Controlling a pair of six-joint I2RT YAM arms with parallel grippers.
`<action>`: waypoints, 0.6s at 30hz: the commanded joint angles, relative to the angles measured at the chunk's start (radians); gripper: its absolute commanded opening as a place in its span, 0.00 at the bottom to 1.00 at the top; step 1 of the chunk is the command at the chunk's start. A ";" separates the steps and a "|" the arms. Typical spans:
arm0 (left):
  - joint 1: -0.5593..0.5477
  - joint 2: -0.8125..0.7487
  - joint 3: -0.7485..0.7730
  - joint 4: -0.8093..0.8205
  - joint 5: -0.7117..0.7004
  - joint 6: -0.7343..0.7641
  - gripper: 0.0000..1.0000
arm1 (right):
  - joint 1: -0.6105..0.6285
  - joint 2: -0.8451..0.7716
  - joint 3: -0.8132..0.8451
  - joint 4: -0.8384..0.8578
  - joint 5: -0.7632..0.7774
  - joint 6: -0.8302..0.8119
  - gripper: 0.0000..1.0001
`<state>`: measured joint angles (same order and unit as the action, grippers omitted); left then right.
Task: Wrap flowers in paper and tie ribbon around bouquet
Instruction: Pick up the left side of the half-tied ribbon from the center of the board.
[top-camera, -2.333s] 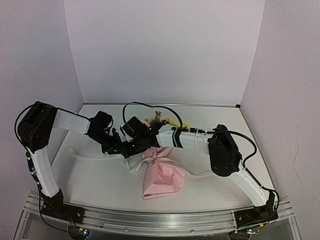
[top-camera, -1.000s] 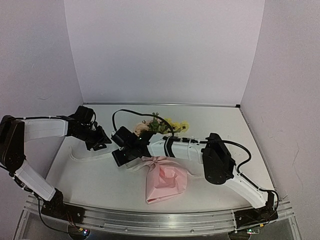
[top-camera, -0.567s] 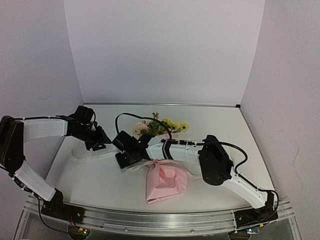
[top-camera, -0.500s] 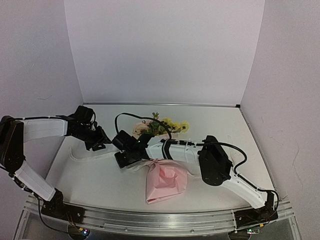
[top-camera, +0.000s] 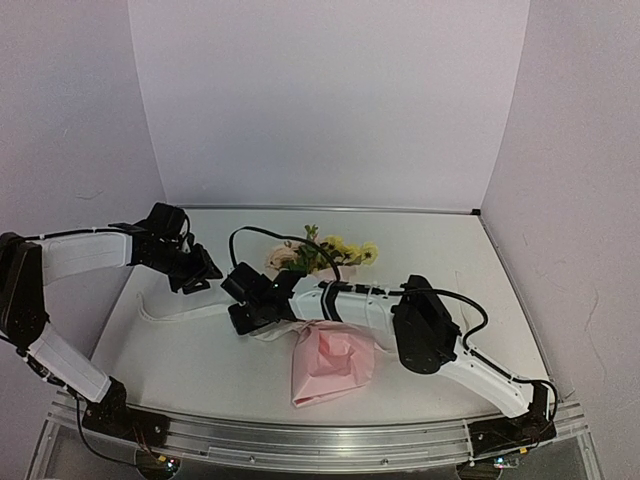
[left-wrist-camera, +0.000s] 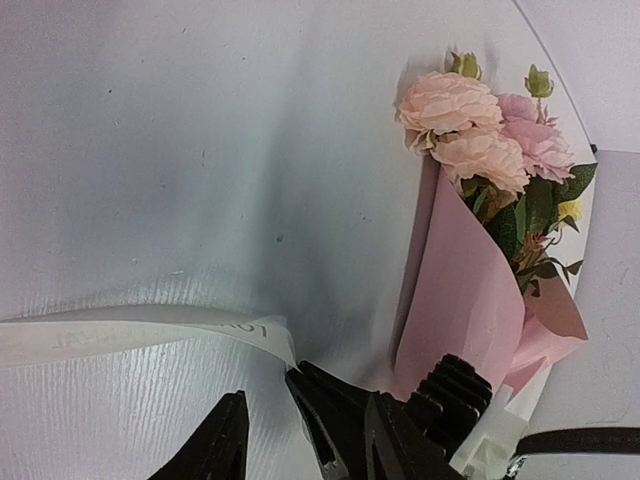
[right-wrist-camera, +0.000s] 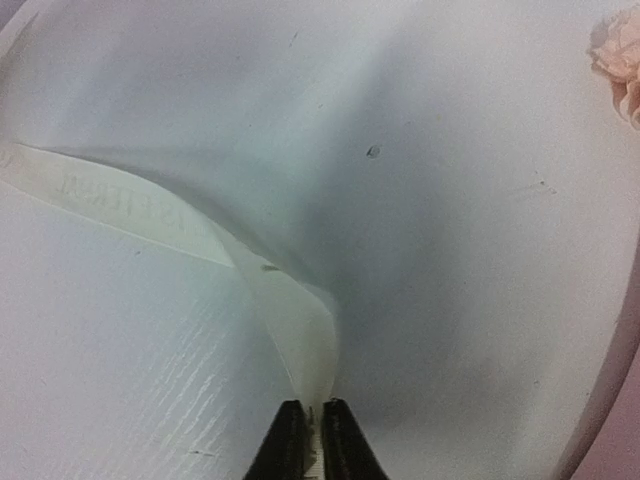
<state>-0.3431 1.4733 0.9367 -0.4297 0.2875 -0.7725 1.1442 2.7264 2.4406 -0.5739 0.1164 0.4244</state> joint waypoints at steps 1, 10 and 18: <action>0.005 -0.069 0.021 0.025 -0.008 0.052 0.44 | 0.005 -0.087 -0.042 -0.020 0.061 -0.006 0.00; 0.005 -0.130 0.002 0.158 0.024 0.135 0.50 | 0.005 -0.442 -0.310 0.027 0.092 -0.031 0.00; -0.006 -0.218 -0.060 0.338 0.130 0.169 0.48 | 0.026 -0.652 -0.507 0.047 0.006 -0.059 0.00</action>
<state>-0.3431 1.3258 0.9149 -0.2377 0.3450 -0.6459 1.1482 2.1491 2.0160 -0.5410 0.1549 0.3967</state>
